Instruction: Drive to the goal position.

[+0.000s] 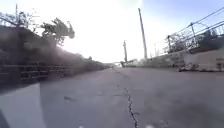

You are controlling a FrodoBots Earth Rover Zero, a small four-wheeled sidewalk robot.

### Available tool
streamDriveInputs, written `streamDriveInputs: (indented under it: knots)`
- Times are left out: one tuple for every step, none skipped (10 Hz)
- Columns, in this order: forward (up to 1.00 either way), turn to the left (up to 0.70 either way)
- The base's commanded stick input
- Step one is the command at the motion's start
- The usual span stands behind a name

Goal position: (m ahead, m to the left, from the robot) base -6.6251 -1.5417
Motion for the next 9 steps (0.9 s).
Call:
streamDriveInputs:
  knots:
    - [0.7,0.0]
    - [0.7,0.0]
    - [0.7,0.0]
    - [0.7,0.0]
    - [0.7,0.0]
    - [0.7,0.0]
    - [0.7,0.0]
    - [0.7,0.0]
    - [0.7,0.0]
